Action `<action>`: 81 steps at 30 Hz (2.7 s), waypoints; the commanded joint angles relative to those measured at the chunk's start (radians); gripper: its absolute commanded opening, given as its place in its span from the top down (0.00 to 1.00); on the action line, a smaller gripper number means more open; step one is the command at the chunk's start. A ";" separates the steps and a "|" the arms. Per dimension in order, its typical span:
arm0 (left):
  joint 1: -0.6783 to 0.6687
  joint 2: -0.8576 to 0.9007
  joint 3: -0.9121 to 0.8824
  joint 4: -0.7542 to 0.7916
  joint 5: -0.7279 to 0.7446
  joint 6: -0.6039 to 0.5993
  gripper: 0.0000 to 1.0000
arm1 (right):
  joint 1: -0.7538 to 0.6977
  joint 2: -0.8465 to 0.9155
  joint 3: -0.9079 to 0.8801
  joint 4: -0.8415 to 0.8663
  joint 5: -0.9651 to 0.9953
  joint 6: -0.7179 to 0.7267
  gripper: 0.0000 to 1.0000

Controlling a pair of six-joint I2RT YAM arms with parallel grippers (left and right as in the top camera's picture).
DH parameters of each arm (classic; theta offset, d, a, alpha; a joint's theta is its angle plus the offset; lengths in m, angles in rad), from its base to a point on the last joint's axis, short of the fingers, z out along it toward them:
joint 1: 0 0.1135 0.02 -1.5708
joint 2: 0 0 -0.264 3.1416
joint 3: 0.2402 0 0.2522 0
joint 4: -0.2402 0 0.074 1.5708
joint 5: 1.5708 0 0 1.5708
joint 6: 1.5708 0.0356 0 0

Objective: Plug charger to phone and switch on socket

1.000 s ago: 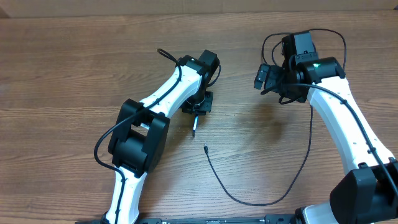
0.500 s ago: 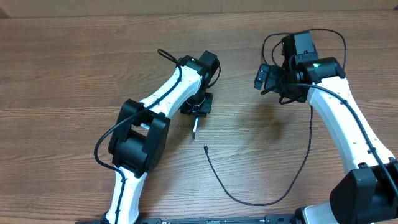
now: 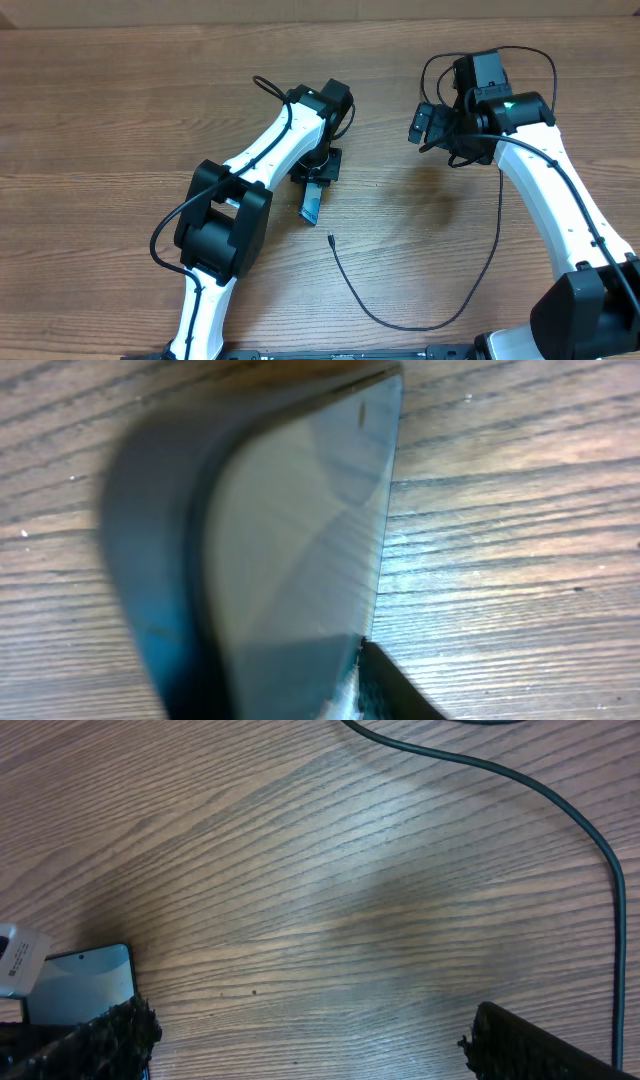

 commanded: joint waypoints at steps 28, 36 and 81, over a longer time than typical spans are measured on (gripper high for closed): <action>-0.053 -0.034 0.075 -0.025 -0.014 -0.074 0.84 | 0.002 0.006 -0.005 0.006 0.010 0.003 0.00; -0.055 -0.033 0.074 -0.030 -0.014 -0.075 0.81 | 0.002 0.006 -0.005 0.006 0.010 0.003 0.00; -0.059 -0.023 -0.037 0.043 -0.085 -0.090 0.87 | 0.002 0.006 -0.005 0.006 0.010 0.003 0.00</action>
